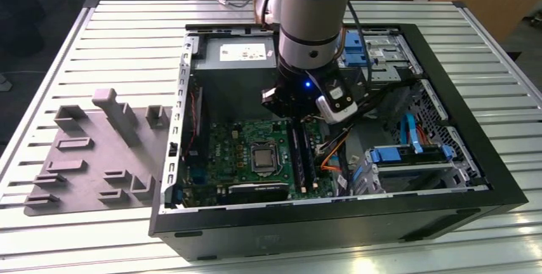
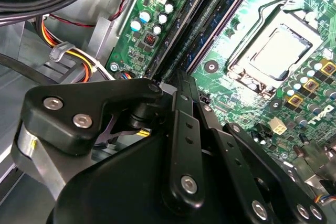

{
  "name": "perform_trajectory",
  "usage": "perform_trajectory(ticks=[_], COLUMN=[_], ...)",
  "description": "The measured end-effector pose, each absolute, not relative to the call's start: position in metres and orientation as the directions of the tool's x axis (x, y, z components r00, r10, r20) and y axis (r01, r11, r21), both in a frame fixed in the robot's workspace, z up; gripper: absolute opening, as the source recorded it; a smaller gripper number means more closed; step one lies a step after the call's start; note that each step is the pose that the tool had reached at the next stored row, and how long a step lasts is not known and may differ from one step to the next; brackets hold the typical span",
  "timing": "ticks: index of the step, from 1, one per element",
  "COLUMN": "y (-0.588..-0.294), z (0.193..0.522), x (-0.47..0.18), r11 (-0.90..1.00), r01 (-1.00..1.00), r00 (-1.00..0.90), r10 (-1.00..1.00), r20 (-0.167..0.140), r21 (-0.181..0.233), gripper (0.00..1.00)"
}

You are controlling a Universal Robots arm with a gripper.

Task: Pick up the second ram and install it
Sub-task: 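Press down the second ram until it locks into place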

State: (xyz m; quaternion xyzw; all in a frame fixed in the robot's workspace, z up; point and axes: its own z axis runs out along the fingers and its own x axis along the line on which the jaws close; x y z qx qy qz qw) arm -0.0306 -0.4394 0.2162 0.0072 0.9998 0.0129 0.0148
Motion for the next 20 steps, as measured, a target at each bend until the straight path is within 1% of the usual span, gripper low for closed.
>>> perform_trajectory(ticks=[11, 20], y=[-0.439, -0.439], z=[0.215, 0.232], x=[-0.031, -0.031], r11=[1.000, 1.000], r01=[0.014, 0.014], r00=[-0.999, -0.999], r10=[0.015, 0.015], r20=[-0.030, -0.030], r21=[0.026, 0.025], gripper=[0.11, 0.11])
